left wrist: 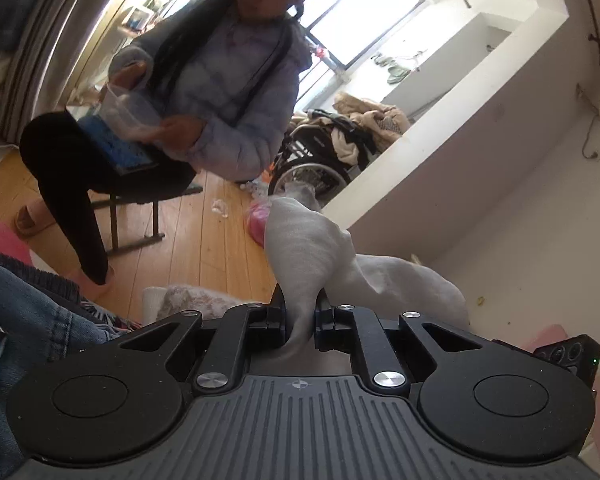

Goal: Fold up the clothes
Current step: 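Carry the folded shirt with both grippers toward the clothes stack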

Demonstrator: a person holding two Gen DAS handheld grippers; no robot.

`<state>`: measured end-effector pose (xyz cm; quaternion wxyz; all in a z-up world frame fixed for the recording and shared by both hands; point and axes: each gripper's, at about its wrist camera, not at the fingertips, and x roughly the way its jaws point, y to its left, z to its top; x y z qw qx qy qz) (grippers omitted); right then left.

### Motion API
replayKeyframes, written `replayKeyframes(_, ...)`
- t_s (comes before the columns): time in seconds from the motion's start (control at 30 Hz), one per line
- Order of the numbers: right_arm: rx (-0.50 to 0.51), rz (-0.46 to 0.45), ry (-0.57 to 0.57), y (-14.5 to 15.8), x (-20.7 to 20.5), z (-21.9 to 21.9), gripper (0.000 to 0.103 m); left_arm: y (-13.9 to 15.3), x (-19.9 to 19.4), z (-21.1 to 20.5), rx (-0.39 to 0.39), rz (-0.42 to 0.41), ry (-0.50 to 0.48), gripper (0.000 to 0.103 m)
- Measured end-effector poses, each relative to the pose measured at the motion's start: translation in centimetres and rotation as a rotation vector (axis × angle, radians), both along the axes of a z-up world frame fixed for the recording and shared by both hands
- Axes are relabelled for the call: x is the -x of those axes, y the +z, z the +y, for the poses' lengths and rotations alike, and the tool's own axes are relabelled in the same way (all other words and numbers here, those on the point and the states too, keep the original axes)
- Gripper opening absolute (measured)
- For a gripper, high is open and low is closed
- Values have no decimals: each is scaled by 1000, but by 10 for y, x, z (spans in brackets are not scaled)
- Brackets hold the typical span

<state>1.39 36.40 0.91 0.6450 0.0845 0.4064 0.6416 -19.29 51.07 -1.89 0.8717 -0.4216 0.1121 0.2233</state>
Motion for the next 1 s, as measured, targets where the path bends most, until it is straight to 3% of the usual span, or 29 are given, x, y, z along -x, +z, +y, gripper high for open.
replayKeyframes(0.17, -84, -18, 12, 16, 13, -20, 10, -3, 14, 0, 31, -26, 9, 12)
replayKeyframes(0.27, -175, -63, 8, 41, 35, -60, 10, 17, 35, -20, -39, -73, 0, 10)
replayKeyframes(0.43, -355, -155, -23, 92, 91, -146, 10, 86, 86, -92, -181, -240, -71, 10)
replayKeyframes(0.67, -557, -229, -79, 154, 163, -241, 10, 169, 157, -187, -269, -438, -151, 10)
replayKeyframes(0.83, -533, -230, -95, 166, 150, -241, 10, 197, 165, -215, -333, -487, -198, 10)
replayKeyframes(0.93, -423, -180, -87, 143, 118, -210, 10, 182, 142, -202, -294, -464, -188, 10)
replayKeyframes(1.0, -334, -142, -85, 116, 92, -181, 10, 159, 121, -183, -254, -407, -155, 10)
